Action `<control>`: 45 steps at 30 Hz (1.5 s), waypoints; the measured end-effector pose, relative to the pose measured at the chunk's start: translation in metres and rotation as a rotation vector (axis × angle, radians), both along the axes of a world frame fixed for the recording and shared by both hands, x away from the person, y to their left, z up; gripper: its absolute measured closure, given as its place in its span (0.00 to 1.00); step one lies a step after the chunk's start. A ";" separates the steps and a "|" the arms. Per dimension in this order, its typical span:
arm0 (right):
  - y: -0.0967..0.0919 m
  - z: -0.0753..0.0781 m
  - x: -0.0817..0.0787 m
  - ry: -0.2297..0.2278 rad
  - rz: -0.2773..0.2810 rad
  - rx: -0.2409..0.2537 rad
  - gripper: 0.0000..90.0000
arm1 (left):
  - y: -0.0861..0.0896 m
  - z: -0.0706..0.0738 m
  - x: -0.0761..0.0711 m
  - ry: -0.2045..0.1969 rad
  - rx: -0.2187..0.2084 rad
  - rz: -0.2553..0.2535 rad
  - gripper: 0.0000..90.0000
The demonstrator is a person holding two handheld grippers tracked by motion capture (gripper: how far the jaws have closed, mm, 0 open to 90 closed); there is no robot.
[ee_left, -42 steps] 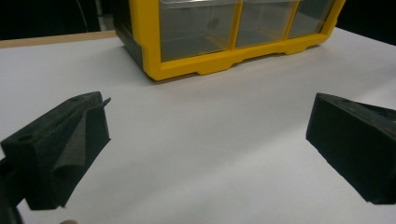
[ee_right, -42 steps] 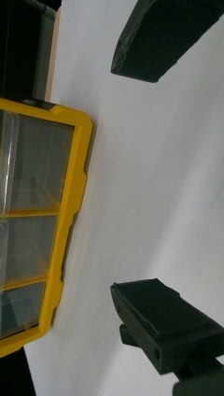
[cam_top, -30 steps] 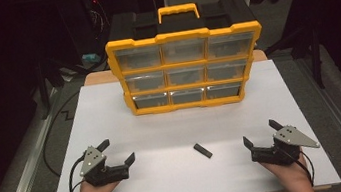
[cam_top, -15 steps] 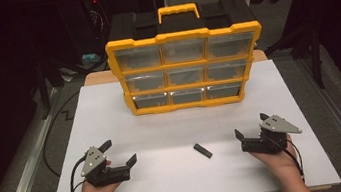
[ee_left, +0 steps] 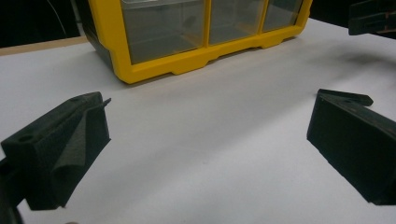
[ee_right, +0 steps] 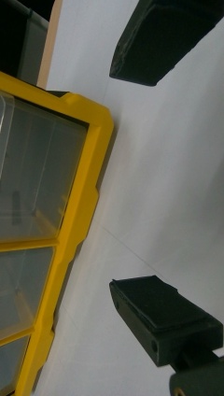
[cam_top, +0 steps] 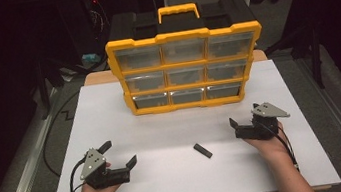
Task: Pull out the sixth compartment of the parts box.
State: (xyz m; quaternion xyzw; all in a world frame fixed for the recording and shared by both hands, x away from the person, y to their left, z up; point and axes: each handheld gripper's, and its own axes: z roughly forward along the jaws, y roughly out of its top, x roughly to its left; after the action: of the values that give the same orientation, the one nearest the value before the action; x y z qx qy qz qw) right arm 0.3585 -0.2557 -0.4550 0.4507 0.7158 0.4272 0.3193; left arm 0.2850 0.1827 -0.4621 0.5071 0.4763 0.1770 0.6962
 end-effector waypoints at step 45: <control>-0.019 0.001 -0.031 -0.011 0.027 -0.180 0.00 | -0.001 -0.002 -0.001 -0.005 0.002 -0.019 0.00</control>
State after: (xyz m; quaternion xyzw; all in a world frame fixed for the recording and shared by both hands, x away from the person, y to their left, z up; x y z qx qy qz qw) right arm 0.3277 -0.2742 -0.4543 0.4081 0.7557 0.3678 0.3566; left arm 0.2842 0.1818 -0.4640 0.5117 0.4695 0.1721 0.6987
